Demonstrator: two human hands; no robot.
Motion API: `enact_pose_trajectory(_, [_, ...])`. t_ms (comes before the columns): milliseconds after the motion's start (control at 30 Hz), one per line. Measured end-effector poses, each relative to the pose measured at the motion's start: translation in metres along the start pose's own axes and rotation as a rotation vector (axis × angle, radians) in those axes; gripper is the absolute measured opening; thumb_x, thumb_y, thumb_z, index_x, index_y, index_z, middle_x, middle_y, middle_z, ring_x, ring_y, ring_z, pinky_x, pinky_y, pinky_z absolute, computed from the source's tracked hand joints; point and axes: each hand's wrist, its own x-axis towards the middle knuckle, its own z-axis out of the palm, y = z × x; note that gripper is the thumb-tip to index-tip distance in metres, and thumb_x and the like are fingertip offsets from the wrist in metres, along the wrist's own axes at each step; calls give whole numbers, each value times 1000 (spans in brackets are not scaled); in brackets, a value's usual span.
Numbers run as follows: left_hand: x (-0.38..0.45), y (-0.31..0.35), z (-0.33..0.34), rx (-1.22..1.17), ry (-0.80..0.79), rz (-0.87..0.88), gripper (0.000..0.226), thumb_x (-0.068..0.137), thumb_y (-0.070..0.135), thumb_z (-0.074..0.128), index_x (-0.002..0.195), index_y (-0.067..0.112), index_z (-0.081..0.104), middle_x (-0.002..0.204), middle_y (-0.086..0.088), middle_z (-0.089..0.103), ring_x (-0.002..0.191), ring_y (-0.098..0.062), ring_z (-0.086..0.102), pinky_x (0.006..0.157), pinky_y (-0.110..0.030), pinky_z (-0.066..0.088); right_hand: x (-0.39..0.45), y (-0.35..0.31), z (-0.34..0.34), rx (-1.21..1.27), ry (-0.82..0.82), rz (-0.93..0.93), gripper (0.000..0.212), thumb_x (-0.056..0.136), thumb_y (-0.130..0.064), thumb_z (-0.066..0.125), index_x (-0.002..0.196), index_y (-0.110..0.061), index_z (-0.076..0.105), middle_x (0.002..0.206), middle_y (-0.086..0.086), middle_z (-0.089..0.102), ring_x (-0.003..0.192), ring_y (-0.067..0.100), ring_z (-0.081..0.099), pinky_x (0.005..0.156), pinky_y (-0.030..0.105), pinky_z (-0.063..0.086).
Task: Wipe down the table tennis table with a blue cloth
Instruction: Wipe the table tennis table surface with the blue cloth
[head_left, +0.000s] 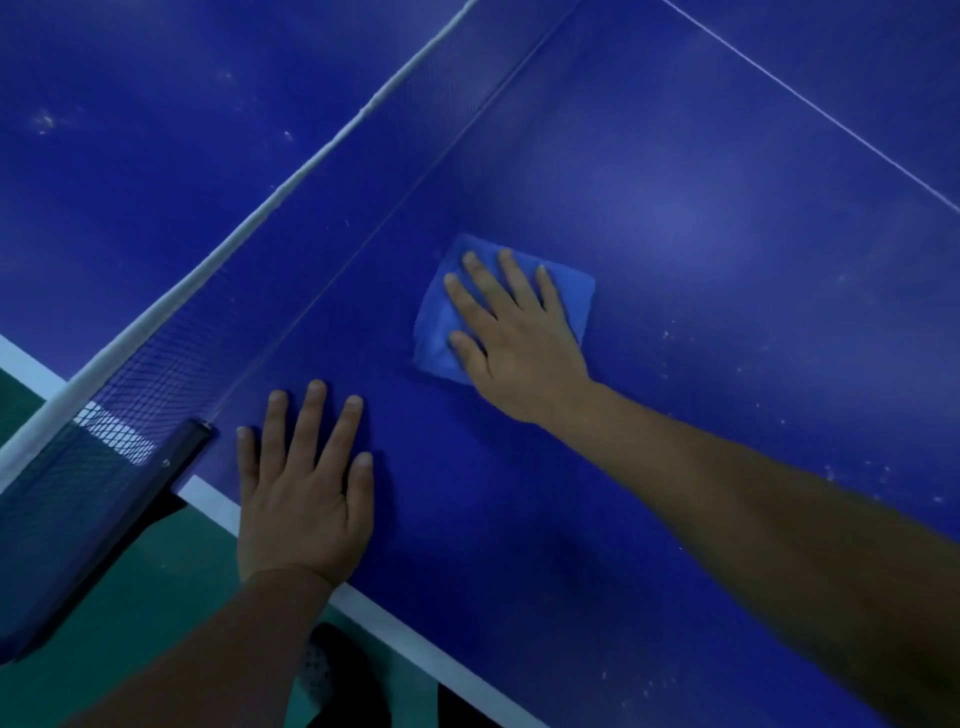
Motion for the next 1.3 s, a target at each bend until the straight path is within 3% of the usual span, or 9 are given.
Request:
enact_pose_trajectory(67, [-1,-1,0,4,4,1,56,101,47,25,154,26,26,163,-1,18,153,-26,2,122,-52,0,-6,36,-4,-17,-2,-42,60,100,-48,28,153,-22,37,162,5,31,149,34,26,118,59,20])
enact_pose_trajectory(267, [-1,-3,-1,12,6,9,56,102,47,24,154,26,26,163,-3,21,153,-28,4,122,-51,-1,-22,141,-16,31,66,632,60,103,-46,26,158,-20,25,166,4,19,152,35,15,120,57,13])
enact_pose_trajectory(467, [-1,-1,-1,42,-20,3,56,102,48,24,155,30,20,164,1,11,153,-25,-2,122,-51,-3,-103,65,5,20,-26,48,58,105,-51,22,156,-25,29,165,0,22,153,31,14,121,55,9])
enact_pose_trajectory(700, [-1,3,-5,9,-38,-15,57,100,51,19,154,33,17,163,4,8,153,-25,-3,122,-51,-4,-57,160,-9,44,83,667,63,101,-49,23,157,-22,26,165,3,21,151,35,16,120,59,12])
enact_pose_trajectory(767, [-1,4,-6,-1,-39,-8,58,99,51,19,154,32,17,164,2,9,153,-26,-3,122,-51,-5,-77,122,0,20,85,596,62,101,-50,22,157,-23,27,165,3,22,151,34,16,120,59,13])
enact_pose_trajectory(933, [-1,3,-7,18,-54,1,59,98,55,19,153,32,22,163,2,11,153,-26,-1,121,-51,-7,-143,83,7,15,-26,-25,56,104,-48,30,153,-21,39,162,5,30,150,35,22,120,59,15])
enact_pose_trajectory(1133, [-2,3,-6,39,-52,18,60,99,57,21,154,33,25,164,0,16,153,-27,-1,121,-51,-6,-99,172,-11,86,24,673,62,102,-49,23,159,-23,22,167,1,15,153,33,9,121,58,8])
enact_pose_trajectory(1200, [-1,3,-6,46,-54,24,60,99,57,22,154,33,26,164,0,16,153,-27,-2,121,-51,-6,-108,141,-5,55,15,643,61,103,-50,21,159,-25,19,167,0,12,153,32,7,122,57,6])
enact_pose_trajectory(1300, [-2,4,-7,61,-61,22,61,98,58,23,154,32,30,164,-1,17,153,-28,-2,121,-51,-6,-145,82,4,29,-31,265,61,103,-51,21,156,-23,30,165,3,22,152,34,15,120,60,12])
